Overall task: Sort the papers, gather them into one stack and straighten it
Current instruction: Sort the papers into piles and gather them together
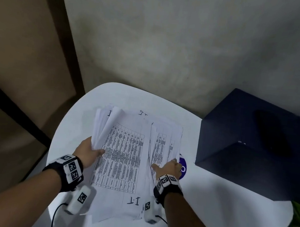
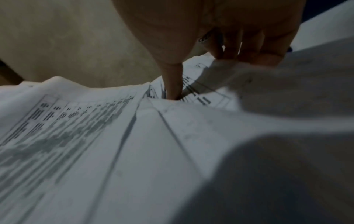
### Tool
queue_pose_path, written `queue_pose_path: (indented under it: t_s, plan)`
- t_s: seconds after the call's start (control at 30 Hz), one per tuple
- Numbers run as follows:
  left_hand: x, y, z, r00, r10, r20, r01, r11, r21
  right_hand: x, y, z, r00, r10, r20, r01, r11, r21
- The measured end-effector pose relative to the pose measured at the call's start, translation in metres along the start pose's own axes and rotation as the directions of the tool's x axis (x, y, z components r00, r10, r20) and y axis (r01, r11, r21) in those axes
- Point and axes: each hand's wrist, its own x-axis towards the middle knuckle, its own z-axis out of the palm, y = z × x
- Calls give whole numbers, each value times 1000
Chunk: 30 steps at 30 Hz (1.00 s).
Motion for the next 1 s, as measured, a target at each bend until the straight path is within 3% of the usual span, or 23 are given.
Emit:
queue_pose_path:
  t_s: [0.1,0.33,0.4,0.5,0.57,0.6,0.7,0.77,0.87,0.97,1.0]
  plan:
    - [-1,-4,-2,1000,-12,1,12,1000,-5,1,-8,-2,999,40,2,-40,983,182]
    - [-3,-5,-6,1000,-24,3,24,1000,-12,-29,-11,-56,979,-44,-198,97,959,266]
    - [-3,-5,-7,999,-35,13,35,999,-10,-38,-9,-88,931,-109,-349,192,958,214]
    - [-2,-5,-1,998,-58,35,59,998,-11,-53,-9,-141,801,-187,-568,370,901,226]
    - [-6,2,4,999,-39,31,39,999,-8,-61,-14,-172,741,-179,-647,452,846,283]
    - [-7,6,7,999,-32,22,33,999,-5,-64,-16,-182,739,-176,-650,485,809,333]
    - [-10,13,16,1000,-18,-3,18,1000,15,-69,-21,-186,797,-207,-568,533,684,498]
    - [-11,14,20,1000,2,-31,1,996,90,-63,-20,-162,856,-219,-468,481,669,567]
    - [-11,17,19,1000,7,5,-8,999,48,-45,-9,-102,927,-245,-285,368,747,554]
    - [-7,18,12,974,-192,121,213,959,-186,-25,12,-48,983,-180,-31,175,877,448]
    - [-6,18,12,960,-234,153,268,927,-264,-21,16,-33,988,-152,-1,141,917,373]
